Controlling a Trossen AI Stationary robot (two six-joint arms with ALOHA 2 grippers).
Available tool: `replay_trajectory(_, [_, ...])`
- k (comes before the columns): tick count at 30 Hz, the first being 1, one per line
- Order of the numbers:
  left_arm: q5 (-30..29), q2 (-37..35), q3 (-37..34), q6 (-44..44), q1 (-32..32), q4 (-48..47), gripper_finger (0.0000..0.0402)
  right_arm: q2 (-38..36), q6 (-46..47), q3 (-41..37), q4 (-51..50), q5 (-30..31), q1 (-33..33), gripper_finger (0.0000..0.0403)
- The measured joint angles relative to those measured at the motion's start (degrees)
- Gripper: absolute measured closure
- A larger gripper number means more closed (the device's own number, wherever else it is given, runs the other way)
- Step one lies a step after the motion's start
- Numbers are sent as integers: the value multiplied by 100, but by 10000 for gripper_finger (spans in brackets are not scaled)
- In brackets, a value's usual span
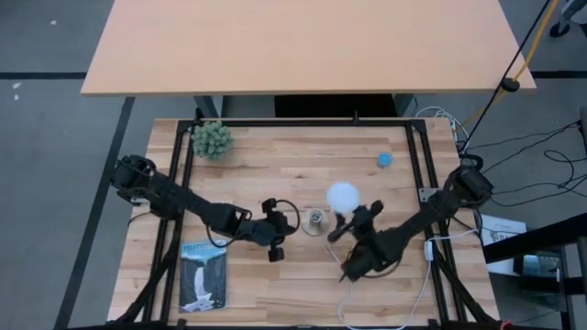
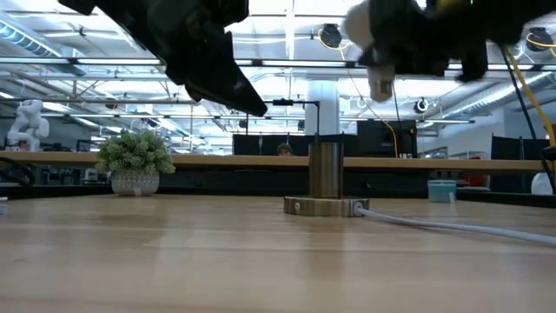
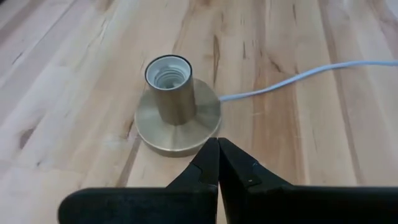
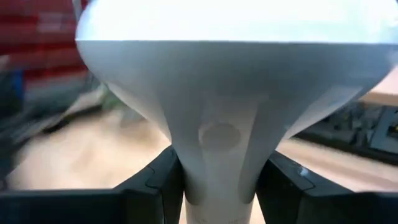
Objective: Screw lightbulb
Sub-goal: Insert the lightbulb into the lamp
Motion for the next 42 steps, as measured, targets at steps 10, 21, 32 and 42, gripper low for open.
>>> replay_trajectory(10, [12,0,0,254,16,1,400,-47,-6066,1082,3097,-2902,-415,255])
replay_trajectory(21, [66,-2,0,250,-488,-376,400,-107,-8165,1075,4657,-5005,-1980,255])
replay_trajectory(32, [26,-2,0,257,-509,-437,400,-1787,-8285,-686,5335,-6623,-3011,255])
replay_trajectory(42, [10,-2,0,330,-141,-442,400,-3338,-8003,-3187,6925,-8278,-3116,255])
